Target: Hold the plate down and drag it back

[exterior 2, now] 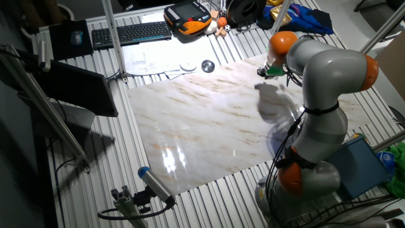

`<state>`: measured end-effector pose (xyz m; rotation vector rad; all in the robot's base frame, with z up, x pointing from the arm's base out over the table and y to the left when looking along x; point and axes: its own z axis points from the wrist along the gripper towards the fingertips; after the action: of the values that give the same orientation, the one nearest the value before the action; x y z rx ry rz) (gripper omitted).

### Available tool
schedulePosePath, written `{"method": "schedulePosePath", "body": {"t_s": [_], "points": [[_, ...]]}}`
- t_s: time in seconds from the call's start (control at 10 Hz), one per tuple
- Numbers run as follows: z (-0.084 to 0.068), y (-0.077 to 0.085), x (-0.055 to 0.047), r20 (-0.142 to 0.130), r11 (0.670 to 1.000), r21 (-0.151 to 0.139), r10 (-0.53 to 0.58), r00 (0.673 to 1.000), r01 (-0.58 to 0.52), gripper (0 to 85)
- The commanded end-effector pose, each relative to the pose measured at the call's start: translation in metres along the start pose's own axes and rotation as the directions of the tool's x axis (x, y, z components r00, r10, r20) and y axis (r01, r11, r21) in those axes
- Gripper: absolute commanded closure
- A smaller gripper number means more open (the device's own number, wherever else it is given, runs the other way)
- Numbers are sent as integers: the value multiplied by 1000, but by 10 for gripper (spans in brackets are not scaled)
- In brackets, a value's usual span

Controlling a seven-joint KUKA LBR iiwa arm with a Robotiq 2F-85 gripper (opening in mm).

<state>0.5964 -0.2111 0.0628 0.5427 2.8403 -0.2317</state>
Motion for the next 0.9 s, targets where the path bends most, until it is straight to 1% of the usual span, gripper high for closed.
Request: {"method": "schedulePosePath", "body": {"t_s": [0.0,0.1,0.2,0.5,0.6,0.8], "points": [[3,-2,-1,14,1000,8,-6,1000,6,850],[8,-4,-2,32,1000,13,-9,999,8,850],[12,-4,-3,42,1000,17,-9,999,8,850],[16,-11,-12,36,1000,5,-21,999,21,850],[17,-13,-15,43,1000,5,-23,999,23,850],[21,-15,-16,57,1000,4,-24,998,24,850]]}}
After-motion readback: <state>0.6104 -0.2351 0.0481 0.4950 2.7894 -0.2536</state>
